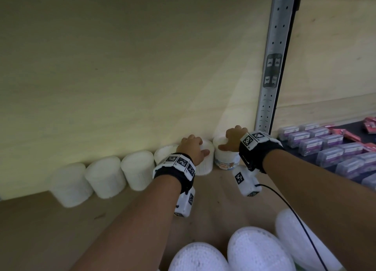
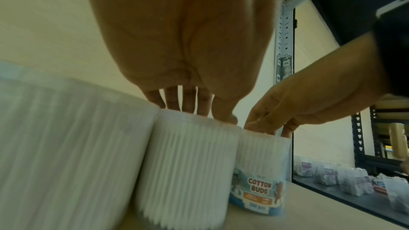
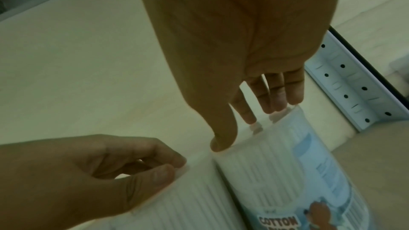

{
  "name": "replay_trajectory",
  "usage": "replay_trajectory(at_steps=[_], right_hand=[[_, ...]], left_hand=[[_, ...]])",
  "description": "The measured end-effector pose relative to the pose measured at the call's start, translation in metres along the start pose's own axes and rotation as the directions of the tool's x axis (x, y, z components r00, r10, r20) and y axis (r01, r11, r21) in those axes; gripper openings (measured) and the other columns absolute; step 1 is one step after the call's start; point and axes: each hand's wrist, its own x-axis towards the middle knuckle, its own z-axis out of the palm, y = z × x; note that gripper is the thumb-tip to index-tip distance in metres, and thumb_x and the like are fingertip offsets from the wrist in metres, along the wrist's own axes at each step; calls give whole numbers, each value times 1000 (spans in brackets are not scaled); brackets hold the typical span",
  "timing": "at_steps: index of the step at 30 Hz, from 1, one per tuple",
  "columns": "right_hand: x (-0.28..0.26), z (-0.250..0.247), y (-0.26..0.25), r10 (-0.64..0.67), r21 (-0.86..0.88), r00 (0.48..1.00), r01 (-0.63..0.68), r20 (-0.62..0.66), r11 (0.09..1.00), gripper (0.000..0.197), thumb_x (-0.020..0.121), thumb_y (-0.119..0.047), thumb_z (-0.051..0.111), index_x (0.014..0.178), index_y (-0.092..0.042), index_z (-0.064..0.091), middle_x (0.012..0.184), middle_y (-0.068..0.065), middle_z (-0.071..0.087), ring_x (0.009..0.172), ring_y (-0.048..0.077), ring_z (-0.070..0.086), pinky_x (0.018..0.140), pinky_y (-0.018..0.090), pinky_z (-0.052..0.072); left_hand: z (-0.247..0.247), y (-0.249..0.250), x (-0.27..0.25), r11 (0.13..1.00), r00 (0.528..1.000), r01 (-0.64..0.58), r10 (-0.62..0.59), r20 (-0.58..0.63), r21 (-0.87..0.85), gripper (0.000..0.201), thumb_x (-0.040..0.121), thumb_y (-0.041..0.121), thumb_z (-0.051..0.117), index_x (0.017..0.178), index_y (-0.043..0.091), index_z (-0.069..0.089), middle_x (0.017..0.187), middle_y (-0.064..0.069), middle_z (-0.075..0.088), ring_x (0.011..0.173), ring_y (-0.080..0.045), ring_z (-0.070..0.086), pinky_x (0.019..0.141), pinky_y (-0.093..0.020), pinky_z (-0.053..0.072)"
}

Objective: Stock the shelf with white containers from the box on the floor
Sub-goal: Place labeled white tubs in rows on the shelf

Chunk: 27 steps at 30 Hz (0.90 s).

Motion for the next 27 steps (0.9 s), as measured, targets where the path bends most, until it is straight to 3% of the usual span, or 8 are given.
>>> replay_trajectory(at_steps=[6, 11, 16, 21, 24, 27], right_hand=[[-5, -7, 8, -102, -27, 993, 104, 61, 994, 59, 90, -39, 58, 141, -16, 40, 144, 11, 37, 132, 31, 41, 109, 42, 38], [-4, -12, 10, -181, -63, 975, 190, 127, 980, 56, 95, -16, 51, 148, -17, 30, 156, 7, 28, 144, 26, 28, 118, 39, 25], [-2, -8, 13, -204, -54, 973, 211, 109, 976, 54, 97, -18, 46, 148, -18, 30, 156, 5, 29, 144, 25, 29, 119, 38, 25], [3, -6, 14, -212, -45, 973, 217, 95, 975, 56, 94, -15, 52, 147, -21, 34, 154, 4, 32, 143, 25, 31, 118, 38, 27], [5, -5, 16, -212, -45, 974, 217, 83, 975, 56, 92, -18, 53, 145, -26, 36, 153, 2, 34, 141, 24, 34, 117, 40, 30], [6, -2, 14, -218, -56, 974, 221, 56, 974, 55, 92, -15, 53, 144, -23, 38, 152, 3, 37, 140, 25, 36, 116, 37, 30]], left_hand=[[0, 0, 0, 1000, 1000, 3, -3, 1, 6, 47, 94, 38, 52, 132, 10, 48, 134, -11, 42, 127, -31, 38, 105, -40, 37], [-1, 3, -2, 1000, 1000, 3, -3, 9, 5, 47, 94, 37, 52, 132, 10, 47, 135, -11, 42, 127, -31, 37, 105, -41, 37], [-2, 3, -3, 1000, 1000, 7, -7, 15, 10, 47, 94, 37, 52, 133, 10, 47, 135, -11, 42, 128, -31, 37, 106, -41, 37], [-7, 8, -3, 998, 997, -11, 6, 76, 60, 47, 96, 32, 51, 136, 9, 43, 138, -12, 41, 128, -31, 39, 106, -40, 37], [-15, 11, -6, 995, 989, -46, 33, 143, 86, 45, 97, 18, 50, 140, 10, 39, 144, -12, 39, 130, -30, 42, 107, -37, 38], [-21, 12, -11, 987, 981, -115, 94, 171, 113, 51, 92, -3, 45, 140, 14, 39, 144, -9, 42, 129, -30, 44, 106, -36, 36]])
